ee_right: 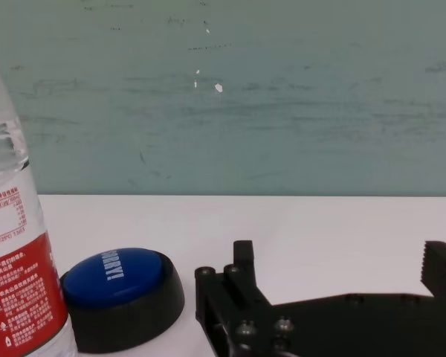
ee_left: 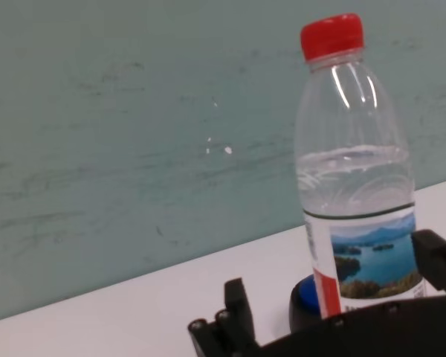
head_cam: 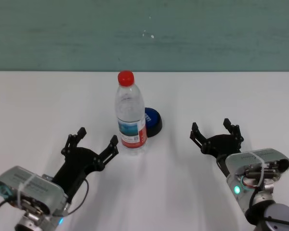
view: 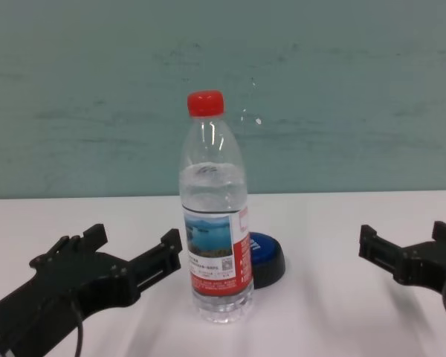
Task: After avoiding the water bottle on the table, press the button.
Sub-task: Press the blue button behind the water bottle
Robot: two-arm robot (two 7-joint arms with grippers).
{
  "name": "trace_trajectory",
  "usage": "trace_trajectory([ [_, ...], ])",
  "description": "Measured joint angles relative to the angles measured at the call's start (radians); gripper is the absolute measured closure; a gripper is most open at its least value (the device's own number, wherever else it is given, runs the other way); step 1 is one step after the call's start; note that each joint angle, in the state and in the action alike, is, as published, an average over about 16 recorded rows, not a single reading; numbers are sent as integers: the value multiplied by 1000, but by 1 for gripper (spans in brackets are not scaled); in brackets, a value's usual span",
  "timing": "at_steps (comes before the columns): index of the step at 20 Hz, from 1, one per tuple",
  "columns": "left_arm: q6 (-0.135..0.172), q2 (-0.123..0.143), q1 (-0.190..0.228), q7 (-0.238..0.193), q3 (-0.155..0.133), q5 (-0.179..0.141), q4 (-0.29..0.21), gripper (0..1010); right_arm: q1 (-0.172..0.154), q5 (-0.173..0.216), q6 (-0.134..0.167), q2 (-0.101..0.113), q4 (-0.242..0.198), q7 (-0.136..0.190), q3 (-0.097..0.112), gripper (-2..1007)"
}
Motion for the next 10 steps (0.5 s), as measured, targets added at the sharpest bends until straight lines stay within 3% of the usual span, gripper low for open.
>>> trace_trajectory([
  [10, 3, 2, -1, -3, -3, -7, 0, 0, 0, 0, 0, 0, 0, 0, 0, 1],
])
